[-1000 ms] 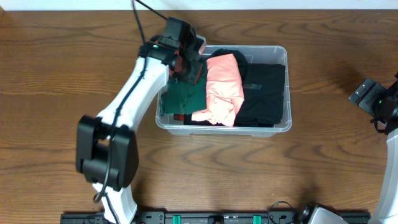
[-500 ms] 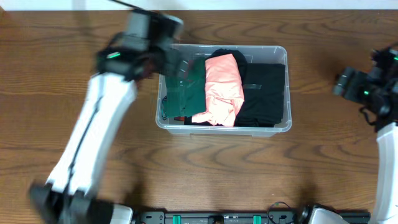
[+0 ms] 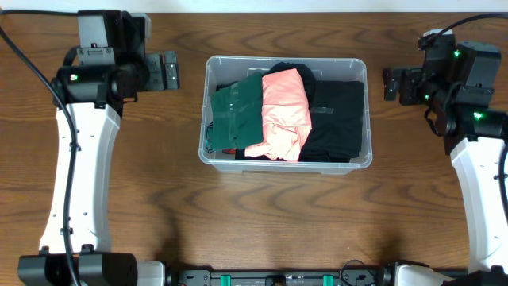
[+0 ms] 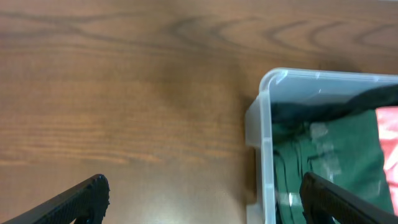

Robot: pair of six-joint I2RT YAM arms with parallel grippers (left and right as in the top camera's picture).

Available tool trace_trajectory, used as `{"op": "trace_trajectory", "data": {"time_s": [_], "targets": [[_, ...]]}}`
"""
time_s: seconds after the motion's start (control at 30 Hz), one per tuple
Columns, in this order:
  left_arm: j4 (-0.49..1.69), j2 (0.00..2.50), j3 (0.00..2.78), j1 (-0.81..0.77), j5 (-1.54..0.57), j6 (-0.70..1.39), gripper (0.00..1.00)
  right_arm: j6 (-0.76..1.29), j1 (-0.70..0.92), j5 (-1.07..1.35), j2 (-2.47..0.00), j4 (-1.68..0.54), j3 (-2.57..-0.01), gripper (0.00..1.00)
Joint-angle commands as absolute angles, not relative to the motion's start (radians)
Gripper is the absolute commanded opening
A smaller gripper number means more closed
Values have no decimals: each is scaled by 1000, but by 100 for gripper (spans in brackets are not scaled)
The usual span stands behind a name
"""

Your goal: Pack container

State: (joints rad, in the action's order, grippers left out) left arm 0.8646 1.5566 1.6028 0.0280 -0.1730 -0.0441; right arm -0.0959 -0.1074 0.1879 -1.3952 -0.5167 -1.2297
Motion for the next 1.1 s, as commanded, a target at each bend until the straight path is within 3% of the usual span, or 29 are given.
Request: {"op": "trace_trajectory", "data": {"time_s": [0.0, 0.3, 0.67, 1.07], "targets": [[902, 1510, 1607, 51, -175, -39, 98, -120, -99, 210, -1336, -548, -1230, 99], [974, 1210, 1483, 71, -171, -86, 98, -102, -99, 104, -1050, -746, -1204, 99], [759, 510, 951, 71, -171, -88, 98, -102, -99, 105, -483, -723, -860, 99], [1113, 333, 917, 71, -171, -88, 98, -102, -99, 105, -379, -1163, -836, 99]]}}
